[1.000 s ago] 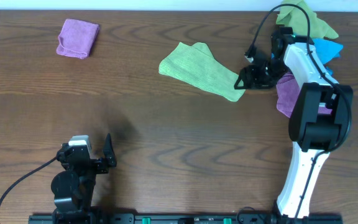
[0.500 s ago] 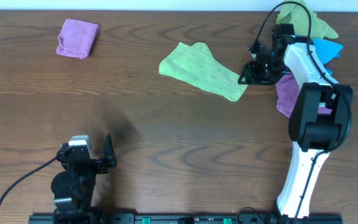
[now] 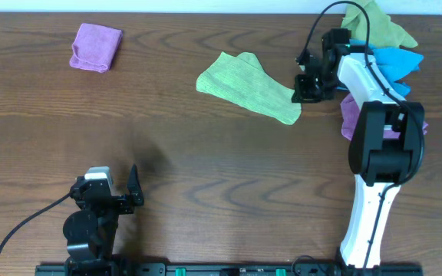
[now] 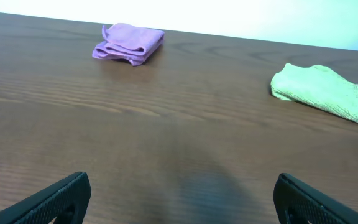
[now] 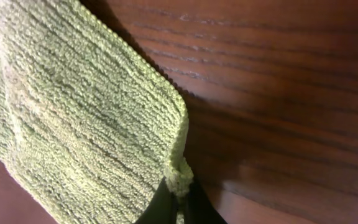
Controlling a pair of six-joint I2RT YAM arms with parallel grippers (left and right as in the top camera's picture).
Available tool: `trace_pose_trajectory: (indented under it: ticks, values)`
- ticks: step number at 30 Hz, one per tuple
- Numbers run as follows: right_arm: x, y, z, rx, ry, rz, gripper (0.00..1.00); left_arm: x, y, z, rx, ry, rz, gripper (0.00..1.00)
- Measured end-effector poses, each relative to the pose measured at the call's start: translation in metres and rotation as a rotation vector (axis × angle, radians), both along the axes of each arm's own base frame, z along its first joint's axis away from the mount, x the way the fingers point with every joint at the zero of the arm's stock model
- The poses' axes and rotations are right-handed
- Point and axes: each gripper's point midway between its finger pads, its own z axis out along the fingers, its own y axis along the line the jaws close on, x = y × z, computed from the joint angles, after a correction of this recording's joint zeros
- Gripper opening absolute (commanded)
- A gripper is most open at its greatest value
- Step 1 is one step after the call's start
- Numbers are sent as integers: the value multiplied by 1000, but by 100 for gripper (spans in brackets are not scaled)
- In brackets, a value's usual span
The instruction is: Fold the cloth
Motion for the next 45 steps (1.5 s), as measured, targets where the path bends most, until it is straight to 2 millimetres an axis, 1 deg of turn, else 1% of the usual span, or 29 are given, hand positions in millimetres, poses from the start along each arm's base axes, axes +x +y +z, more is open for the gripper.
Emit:
trace_pose_trajectory:
  ticks: [4, 6, 7, 10, 11, 12, 15, 17, 19, 20, 21, 22, 24, 26, 27, 28, 30, 31, 32, 34, 35, 37, 39, 40, 41, 42, 44, 45]
  values:
    - [-7, -1, 4, -2, 42, -15, 1, 0, 0, 0, 0, 0, 0, 95]
    - [-2, -1, 19, -4, 37, -19, 1, 0, 0, 0, 0, 0, 0, 95]
    - [6, -2, 30, -8, 12, -21, 1, 0, 0, 0, 0, 0, 0, 95]
    - [34, -7, 73, -36, -97, -28, 1, 0, 0, 0, 0, 0, 0, 95]
    - [45, -10, 95, -55, -152, -33, 1, 0, 0, 0, 0, 0, 0, 95]
    - [52, -12, 111, -69, -194, -39, 1, 0, 0, 0, 0, 0, 0, 95]
    - [69, -21, 170, -119, -337, -60, 1, 0, 0, 0, 0, 0, 0, 95]
    - [72, -23, 199, -132, -401, -67, 1, 0, 0, 0, 0, 0, 0, 95]
    - [69, -21, 222, -139, -439, -66, 1, 0, 0, 0, 0, 0, 0, 95]
    - [64, -15, 233, -139, -449, -57, 1, 0, 0, 0, 0, 0, 0, 96]
    - [59, -7, 238, -135, -448, -41, 1, 0, 0, 0, 0, 0, 0, 95]
    - [49, 9, 238, -125, -427, -9, 1, 0, 0, 0, 0, 0, 0, 95]
    - [34, 37, 233, -106, -383, 52, 1, 0, 0, 0, 0, 0, 0, 95]
    - [11, 87, 226, -82, -336, 166, 1, 0, 0, 0, 0, 0, 0, 95]
    - [-5, 116, 224, -67, -320, 244, 2, 0, 0, 0, 0, 0, 0, 95]
    - [-25, 151, 223, -45, -310, 346, 11, 0, 0, 0, 0, 0, 0, 95]
    - [-61, 204, 222, -18, -306, 526, 89, 0, 0, 0, 0, 0, 0, 95]
    - [-72, 219, 222, -11, -311, 576, 99, 0, 0, 0, 0, 0, 0, 95]
    - [-83, 234, 222, -10, -318, 632, 99, 0, 0, 0, 0, 0, 0, 95]
    - [-99, 252, 221, -25, -332, 706, 99, 0, 0, 0, 0, 0, 0, 95]
    - [-103, 256, 220, -39, -337, 725, 99, 0, 0, 0, 0, 0, 0, 95]
    - [-102, 255, 219, -68, -347, 736, 99, 0, 0, 0, 0, 0, 0, 95]
    - [-91, 242, 218, -104, -354, 707, 99, 0, 0, 0, 0, 0, 0, 95]
    - [-85, 233, 217, -121, -355, 688, 99, 0, 0, 0, 0, 0, 0, 95]
    - [-75, 220, 215, -142, -351, 656, 99, 0, 0, 0, 0, 0, 0, 95]
    - [-66, 207, 212, -160, -348, 628, 93, 0, 0, 0, 0, 0, 0, 95]
    - [-47, 178, 196, -193, -312, 557, 89, 0, 0, 0, 0, 0, 0, 95]
    - [-42, 166, 188, -208, -292, 534, 85, 0, 0, 0, 0, 0, 0, 95]
